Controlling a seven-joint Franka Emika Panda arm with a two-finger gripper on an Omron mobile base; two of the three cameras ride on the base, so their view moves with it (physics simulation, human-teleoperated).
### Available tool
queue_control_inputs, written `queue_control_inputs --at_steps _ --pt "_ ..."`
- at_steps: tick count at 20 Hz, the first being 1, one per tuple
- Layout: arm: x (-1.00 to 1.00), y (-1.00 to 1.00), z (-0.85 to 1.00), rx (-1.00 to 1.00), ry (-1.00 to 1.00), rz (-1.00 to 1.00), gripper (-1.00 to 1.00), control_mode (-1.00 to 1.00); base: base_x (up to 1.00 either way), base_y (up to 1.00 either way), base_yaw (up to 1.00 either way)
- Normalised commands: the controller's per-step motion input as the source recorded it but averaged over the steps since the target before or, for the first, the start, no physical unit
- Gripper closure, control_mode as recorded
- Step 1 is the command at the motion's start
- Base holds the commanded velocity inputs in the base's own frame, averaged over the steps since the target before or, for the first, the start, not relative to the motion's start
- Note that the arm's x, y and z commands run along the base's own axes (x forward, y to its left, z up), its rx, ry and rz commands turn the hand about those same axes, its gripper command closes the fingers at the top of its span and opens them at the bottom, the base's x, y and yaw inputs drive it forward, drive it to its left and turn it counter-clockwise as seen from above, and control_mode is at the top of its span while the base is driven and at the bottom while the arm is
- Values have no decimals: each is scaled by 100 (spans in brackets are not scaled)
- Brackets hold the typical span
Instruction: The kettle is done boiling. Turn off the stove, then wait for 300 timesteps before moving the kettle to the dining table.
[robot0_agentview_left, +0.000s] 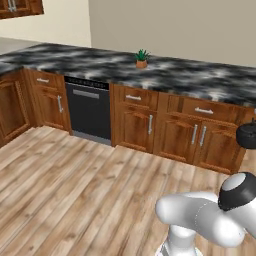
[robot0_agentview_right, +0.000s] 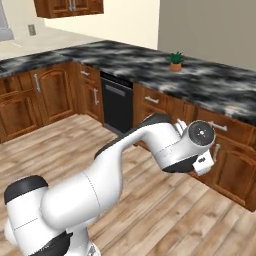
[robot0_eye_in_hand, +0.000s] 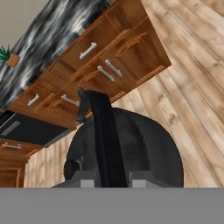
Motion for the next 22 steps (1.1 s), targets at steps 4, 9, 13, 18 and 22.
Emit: queue_control_inputs --at_steps 4,9,13,18,22 --pt "0 0 0 0 0 0 100 100 -4 -71 -15" --pt "0 0 0 0 0 0 100 100 -1 -72 -14" --pt "0 0 0 0 0 0 100 100 0 -73 -14" --pt "0 0 0 0 0 0 100 100 0 -72 -14" --pt "0 0 0 0 0 0 100 100 0 -68 -16"
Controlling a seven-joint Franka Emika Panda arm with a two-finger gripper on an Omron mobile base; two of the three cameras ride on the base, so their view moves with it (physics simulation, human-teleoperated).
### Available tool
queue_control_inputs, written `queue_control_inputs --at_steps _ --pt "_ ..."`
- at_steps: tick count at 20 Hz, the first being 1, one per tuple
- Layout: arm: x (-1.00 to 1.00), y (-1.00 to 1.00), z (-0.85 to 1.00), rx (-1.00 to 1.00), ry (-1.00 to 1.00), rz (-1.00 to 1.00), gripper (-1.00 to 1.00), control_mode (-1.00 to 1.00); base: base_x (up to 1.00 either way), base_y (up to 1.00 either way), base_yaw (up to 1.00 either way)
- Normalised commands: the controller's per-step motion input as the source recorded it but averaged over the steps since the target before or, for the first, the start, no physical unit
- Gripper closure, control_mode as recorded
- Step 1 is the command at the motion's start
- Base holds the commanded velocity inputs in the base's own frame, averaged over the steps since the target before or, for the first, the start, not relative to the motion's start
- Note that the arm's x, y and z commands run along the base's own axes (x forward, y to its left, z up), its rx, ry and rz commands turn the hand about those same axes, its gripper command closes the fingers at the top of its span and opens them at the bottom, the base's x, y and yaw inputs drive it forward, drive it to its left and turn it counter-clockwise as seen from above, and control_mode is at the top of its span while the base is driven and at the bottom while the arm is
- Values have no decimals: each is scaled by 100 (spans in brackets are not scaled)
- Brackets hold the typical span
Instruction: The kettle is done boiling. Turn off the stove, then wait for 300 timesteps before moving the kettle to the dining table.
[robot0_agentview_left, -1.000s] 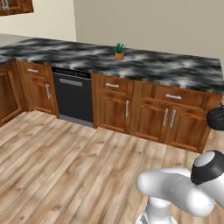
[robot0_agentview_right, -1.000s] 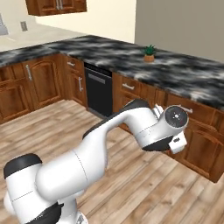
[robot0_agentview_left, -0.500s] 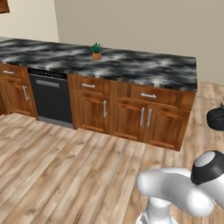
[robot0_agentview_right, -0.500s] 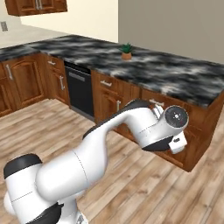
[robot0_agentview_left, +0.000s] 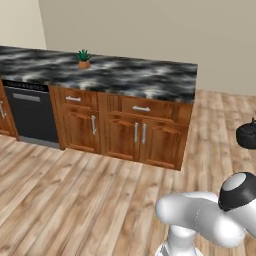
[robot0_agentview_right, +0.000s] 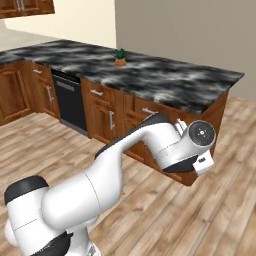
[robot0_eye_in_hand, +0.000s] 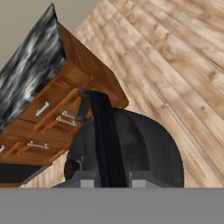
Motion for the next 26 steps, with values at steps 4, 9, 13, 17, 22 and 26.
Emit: queue_control_inputs --at_steps 4,9,13,17,22,26 --pt "0 0 0 0 0 0 100 100 5 -59 -14" --pt "0 0 0 0 0 0 100 100 25 -55 -9" --pt "0 0 0 0 0 0 100 100 26 -61 -8" --pt "0 0 0 0 0 0 100 100 33 -62 -7" --pt "0 0 0 0 0 0 100 100 37 -67 -4" --pt "0 0 0 0 0 0 100 100 42 -69 -2"
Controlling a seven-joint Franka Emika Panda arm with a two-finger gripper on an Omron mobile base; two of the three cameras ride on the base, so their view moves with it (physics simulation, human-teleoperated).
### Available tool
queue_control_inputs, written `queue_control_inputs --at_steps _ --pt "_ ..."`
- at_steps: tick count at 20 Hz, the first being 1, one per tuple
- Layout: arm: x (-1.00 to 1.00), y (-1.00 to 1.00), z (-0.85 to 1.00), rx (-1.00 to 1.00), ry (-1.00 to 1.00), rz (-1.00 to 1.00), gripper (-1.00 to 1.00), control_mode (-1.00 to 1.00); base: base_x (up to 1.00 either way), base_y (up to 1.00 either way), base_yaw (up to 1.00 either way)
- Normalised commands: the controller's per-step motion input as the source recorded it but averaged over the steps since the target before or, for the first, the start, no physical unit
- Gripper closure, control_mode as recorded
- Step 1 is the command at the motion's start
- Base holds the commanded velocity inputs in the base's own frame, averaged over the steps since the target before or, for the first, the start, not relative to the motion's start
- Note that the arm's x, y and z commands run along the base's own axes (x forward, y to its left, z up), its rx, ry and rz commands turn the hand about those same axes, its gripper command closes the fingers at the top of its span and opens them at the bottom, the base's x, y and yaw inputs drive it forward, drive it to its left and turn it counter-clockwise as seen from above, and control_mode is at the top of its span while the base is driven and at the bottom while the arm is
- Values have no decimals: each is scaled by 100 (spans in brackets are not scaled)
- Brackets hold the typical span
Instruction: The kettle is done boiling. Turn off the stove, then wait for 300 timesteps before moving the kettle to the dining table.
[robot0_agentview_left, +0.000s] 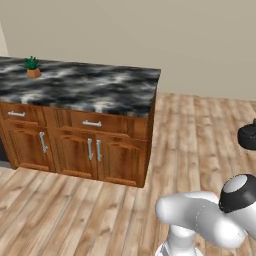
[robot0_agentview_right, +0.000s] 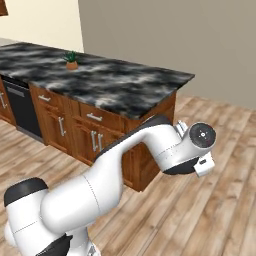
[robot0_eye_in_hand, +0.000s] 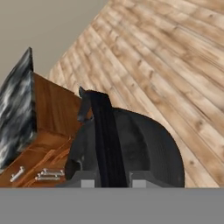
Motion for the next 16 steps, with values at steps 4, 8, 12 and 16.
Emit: queue_control_inputs --at_steps 4,8,12,16 --pt "0 0 0 0 0 0 100 100 45 -70 -1" --pt "0 0 0 0 0 0 100 100 46 -70 0" --pt "0 0 0 0 0 0 100 100 48 -71 0" --pt "0 0 0 0 0 0 100 100 50 -70 0"
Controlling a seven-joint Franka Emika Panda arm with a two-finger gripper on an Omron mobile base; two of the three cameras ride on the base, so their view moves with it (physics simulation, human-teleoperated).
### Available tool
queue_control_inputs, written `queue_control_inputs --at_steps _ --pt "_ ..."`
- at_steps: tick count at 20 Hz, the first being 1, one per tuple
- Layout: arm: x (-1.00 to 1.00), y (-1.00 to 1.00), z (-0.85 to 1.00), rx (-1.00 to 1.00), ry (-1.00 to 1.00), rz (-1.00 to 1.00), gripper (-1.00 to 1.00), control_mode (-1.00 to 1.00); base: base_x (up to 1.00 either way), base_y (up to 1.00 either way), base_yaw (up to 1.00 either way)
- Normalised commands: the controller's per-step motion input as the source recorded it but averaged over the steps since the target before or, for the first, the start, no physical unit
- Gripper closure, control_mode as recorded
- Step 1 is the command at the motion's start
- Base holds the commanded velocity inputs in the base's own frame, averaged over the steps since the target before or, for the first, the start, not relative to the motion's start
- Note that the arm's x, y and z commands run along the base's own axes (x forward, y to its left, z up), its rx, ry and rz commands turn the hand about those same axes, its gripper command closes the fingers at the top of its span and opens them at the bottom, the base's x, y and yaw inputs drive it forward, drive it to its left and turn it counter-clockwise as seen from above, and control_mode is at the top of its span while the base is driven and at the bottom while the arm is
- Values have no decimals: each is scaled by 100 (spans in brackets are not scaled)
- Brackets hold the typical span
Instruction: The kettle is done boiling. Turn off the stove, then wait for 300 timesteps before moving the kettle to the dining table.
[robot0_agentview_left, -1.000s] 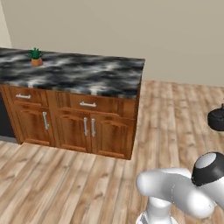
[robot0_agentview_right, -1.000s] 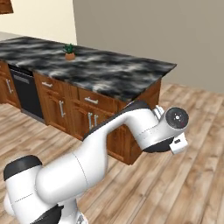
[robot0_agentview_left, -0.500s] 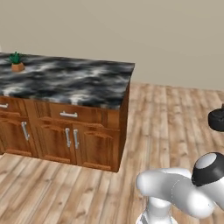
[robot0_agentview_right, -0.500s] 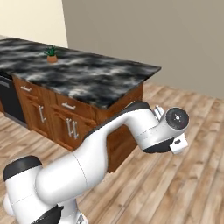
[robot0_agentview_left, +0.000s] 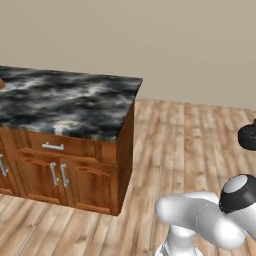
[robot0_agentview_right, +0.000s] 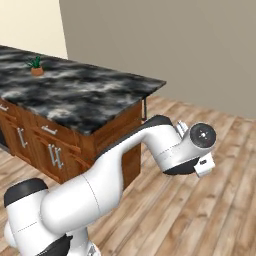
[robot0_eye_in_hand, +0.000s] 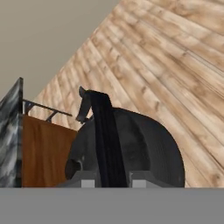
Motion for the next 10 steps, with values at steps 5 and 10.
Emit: queue_control_inputs --at_steps 5,10 --pt "0 0 0 0 0 0 100 100 44 -68 0" --pt "0 0 0 0 0 0 100 100 45 -67 0"
